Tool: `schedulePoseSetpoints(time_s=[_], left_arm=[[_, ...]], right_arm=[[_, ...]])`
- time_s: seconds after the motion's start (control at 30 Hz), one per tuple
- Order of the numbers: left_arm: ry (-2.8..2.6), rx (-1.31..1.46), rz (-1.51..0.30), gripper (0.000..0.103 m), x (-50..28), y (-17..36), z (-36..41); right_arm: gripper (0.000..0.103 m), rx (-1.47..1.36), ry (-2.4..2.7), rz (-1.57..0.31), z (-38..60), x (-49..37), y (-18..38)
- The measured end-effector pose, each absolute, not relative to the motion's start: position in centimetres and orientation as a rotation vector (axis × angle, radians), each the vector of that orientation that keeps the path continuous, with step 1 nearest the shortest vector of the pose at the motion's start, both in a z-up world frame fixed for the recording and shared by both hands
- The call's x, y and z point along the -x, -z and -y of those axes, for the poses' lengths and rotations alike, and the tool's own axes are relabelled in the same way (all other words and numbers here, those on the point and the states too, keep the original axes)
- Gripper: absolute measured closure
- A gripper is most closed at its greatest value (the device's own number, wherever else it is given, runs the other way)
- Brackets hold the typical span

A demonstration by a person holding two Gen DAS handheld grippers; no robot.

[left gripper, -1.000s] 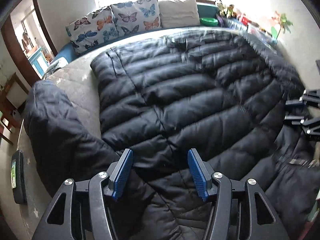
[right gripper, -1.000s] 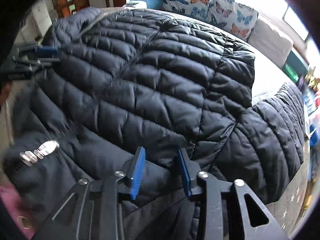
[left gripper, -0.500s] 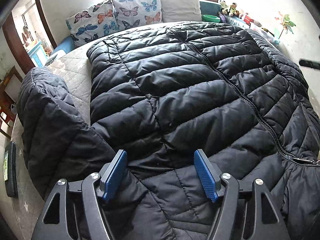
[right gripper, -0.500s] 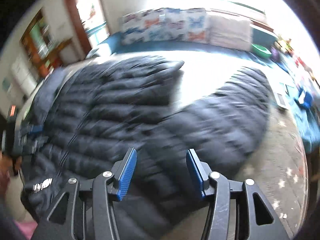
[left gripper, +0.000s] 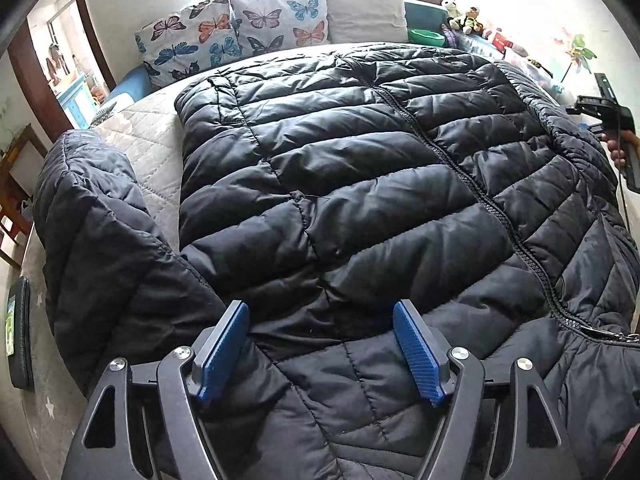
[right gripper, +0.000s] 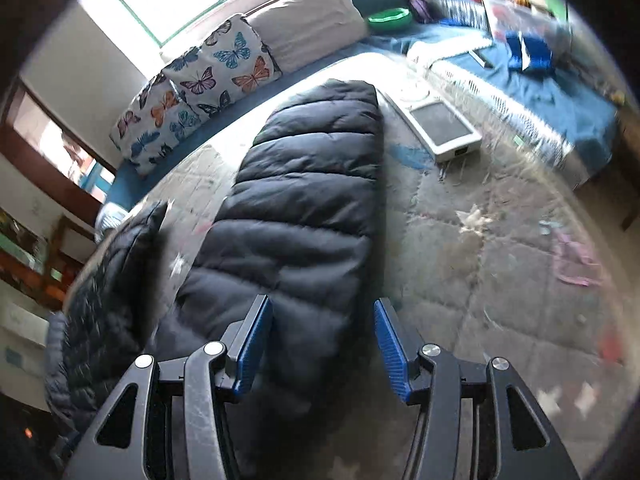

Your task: Fold large clothes

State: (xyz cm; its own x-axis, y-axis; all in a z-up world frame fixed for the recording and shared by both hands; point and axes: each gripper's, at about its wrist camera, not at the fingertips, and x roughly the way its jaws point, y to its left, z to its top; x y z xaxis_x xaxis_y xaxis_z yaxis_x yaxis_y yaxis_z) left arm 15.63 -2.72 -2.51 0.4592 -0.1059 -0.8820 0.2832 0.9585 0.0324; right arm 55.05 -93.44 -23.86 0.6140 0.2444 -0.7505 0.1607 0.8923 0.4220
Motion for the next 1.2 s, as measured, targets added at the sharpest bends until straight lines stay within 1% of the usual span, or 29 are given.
schedulePoseSetpoints(time_s=[0.23,0.27,0.33,0.4,0.43,0.6,0.73,0.87,1.03,1.2], left_arm=[[0.231,-0.181,-1.08,0.022,-15.9,2.3,2.9],[0.23,-0.18,-1.079,0.022,-15.9,2.3,2.9],[0.227,-0.174,-1.075,0.022,-15.9,1.9,2.9],[0.229,-0.16,-1.068,0.022,-15.8,1.4,2.7],[0.23,-0.151,-1.063,0.022,-15.7,1.1,2.5],[0.23,-0.084,-1.021,0.022,-15.1,-1.2,1.0],[0.209,-0.059,-0.942,0.022,-13.7,-3.7,-1.0],[0.193,-0.01,-0.881,0.022,-11.9,-5.6,-3.7],[0.181,0.033,-0.826,0.022,-9.5,-6.9,-7.2],[0.184,0.047,-0.772,0.022,-6.5,-7.5,-10.2]], right_arm=[[0.046,-0.693,-0.155,-0.847,95.5,-56.9,25.1],[0.048,-0.711,-0.171,-0.843,95.4,-57.0,25.2],[0.081,-0.718,-0.177,-0.835,95.1,-57.1,24.9],[0.089,-0.718,-0.188,-0.826,94.8,-57.0,24.2],[0.091,-0.709,-0.189,-0.813,94.8,-56.7,23.7],[0.093,-0.614,-0.211,-0.704,93.4,-54.9,18.1],[0.093,-0.464,-0.27,-0.591,89.0,-51.9,11.4],[0.093,-0.336,-0.368,-0.513,83.1,-48.0,6.6],[0.093,-0.148,-0.506,-0.491,73.6,-43.5,3.9],[0.093,0.083,-0.606,-0.519,65.0,-38.4,5.5]])
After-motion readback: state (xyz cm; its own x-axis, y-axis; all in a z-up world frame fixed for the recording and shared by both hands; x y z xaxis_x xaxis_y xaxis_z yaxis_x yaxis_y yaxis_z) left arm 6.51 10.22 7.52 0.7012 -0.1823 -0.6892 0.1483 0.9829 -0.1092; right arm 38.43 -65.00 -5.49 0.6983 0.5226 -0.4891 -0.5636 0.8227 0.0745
